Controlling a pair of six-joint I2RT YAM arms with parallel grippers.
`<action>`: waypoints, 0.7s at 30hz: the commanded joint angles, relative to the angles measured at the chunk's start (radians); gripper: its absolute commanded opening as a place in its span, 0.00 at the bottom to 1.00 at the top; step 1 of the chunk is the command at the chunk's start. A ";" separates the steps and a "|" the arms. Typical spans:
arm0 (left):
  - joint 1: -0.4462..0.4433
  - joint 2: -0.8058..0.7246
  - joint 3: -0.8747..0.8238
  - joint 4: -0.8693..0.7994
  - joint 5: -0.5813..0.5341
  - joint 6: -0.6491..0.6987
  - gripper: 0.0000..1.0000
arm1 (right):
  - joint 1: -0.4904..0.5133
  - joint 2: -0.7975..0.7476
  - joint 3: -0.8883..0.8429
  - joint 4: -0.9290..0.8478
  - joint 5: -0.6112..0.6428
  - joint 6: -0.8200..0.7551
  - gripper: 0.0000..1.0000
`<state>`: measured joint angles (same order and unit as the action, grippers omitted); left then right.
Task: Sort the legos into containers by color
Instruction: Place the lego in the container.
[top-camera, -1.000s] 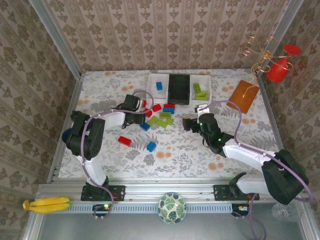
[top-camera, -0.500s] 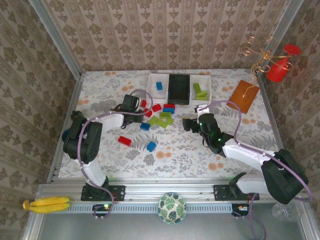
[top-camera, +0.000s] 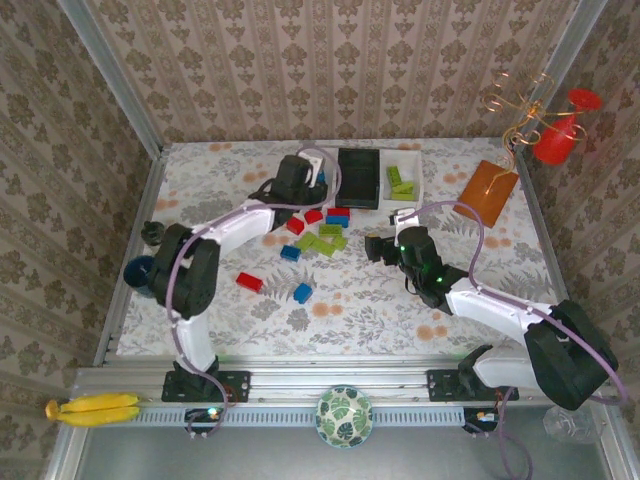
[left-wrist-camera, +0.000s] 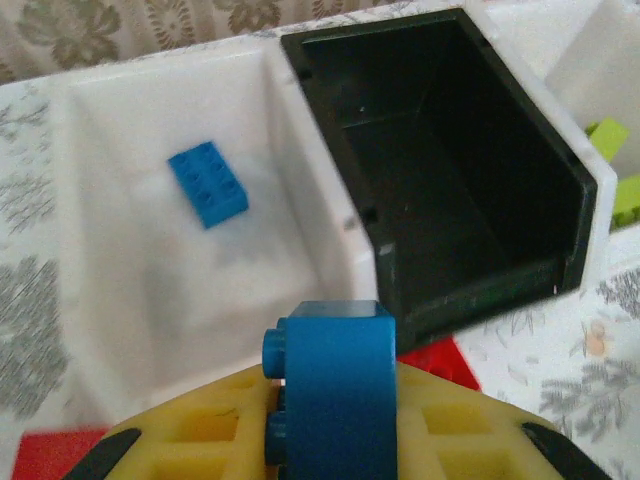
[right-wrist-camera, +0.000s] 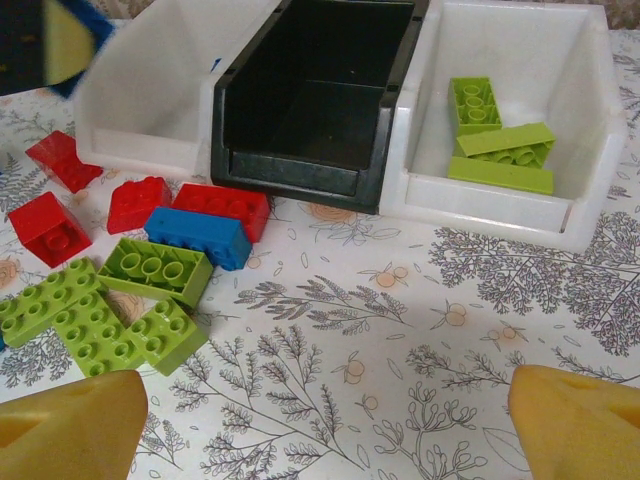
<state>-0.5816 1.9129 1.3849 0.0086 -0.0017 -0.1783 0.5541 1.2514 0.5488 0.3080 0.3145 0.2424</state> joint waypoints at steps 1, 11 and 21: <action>-0.001 0.103 0.123 -0.026 0.066 0.025 0.15 | -0.005 -0.026 0.010 0.004 0.020 0.007 0.94; 0.017 0.262 0.387 -0.095 0.032 0.020 0.14 | -0.006 -0.036 0.000 0.010 0.048 -0.011 0.95; 0.075 0.355 0.499 -0.171 -0.013 0.050 0.21 | -0.005 -0.014 0.003 0.017 0.036 -0.006 0.94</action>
<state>-0.5167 2.2261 1.8374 -0.1051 0.0109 -0.1669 0.5541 1.2270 0.5488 0.3080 0.3305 0.2382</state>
